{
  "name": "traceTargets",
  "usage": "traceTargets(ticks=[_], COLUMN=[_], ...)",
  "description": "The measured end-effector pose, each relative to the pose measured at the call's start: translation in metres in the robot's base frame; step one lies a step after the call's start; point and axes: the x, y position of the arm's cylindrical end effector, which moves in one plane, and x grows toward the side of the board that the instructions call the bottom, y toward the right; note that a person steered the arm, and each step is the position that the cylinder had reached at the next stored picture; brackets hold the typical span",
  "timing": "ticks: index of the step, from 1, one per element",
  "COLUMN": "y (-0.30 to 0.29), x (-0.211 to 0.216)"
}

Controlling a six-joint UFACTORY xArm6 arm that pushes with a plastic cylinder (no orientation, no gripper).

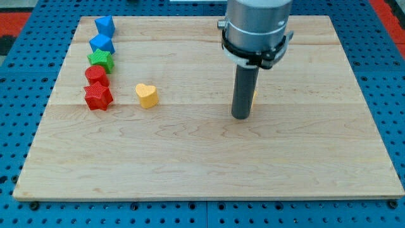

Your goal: Slide the yellow hexagon to the right of the heart

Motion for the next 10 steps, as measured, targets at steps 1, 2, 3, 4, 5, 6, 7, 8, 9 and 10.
traceTargets(ticks=[1, 2, 3, 4, 5, 6, 7, 8, 9, 10], y=[0.065, 0.070, 0.012, 0.029, 0.048, 0.000, -0.024, -0.023, -0.036, -0.057], x=[-0.003, -0.021, -0.025, -0.032, -0.068, -0.048, -0.036, -0.054, -0.065, -0.044])
